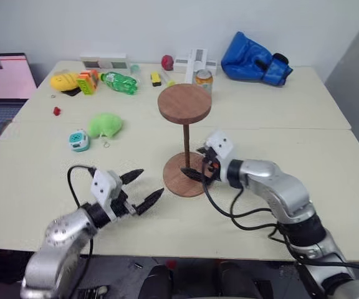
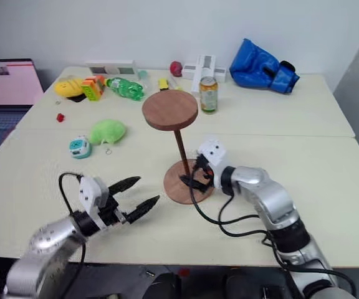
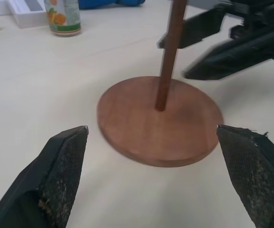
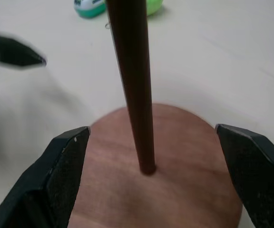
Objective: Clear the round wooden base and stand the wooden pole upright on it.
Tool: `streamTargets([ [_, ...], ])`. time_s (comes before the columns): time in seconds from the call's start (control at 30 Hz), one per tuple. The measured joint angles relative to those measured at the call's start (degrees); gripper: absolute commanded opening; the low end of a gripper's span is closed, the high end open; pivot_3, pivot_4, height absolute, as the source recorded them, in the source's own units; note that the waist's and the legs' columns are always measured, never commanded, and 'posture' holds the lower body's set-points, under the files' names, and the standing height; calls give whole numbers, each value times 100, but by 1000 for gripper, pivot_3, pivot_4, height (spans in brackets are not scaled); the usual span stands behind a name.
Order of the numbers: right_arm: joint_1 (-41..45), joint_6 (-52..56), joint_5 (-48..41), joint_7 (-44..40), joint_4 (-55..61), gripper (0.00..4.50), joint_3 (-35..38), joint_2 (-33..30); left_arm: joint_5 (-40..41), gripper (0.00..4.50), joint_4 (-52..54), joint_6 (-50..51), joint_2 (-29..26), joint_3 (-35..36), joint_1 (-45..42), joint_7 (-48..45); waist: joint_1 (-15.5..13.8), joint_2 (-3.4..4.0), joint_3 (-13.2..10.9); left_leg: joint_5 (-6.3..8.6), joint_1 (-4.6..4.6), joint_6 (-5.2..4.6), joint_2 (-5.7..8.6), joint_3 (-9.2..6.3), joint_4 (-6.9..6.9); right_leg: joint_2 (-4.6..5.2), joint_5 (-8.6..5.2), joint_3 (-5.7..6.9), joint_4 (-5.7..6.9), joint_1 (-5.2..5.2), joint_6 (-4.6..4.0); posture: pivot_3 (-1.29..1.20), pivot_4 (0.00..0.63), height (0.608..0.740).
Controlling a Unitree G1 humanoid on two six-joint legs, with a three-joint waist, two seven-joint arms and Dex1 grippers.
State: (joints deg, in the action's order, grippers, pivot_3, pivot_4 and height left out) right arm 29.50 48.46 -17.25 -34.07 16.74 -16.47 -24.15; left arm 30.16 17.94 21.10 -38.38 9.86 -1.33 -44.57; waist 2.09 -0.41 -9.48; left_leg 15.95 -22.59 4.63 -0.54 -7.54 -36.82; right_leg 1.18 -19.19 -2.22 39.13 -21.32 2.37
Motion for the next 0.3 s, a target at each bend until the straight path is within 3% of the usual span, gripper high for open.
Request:
streamTargets([
  [0.1,-283,-36,-22,-353,67,4459,137,-574,60,4500,-412,295,-658,321,-652,-345,5,-2,-6,0,2,0,2,17,3,4,0,-17,-10,-2,1,0,150,740],
  [0.3,-698,-185,-321,-928,366,4459,752,-1340,-239,4500,-1288,468,-1520,-219,-1378,-1406,135,1,-34,0,-1,-1,-8,24,10,-5,0,-19,-2,-14,2,0,150,740],
])
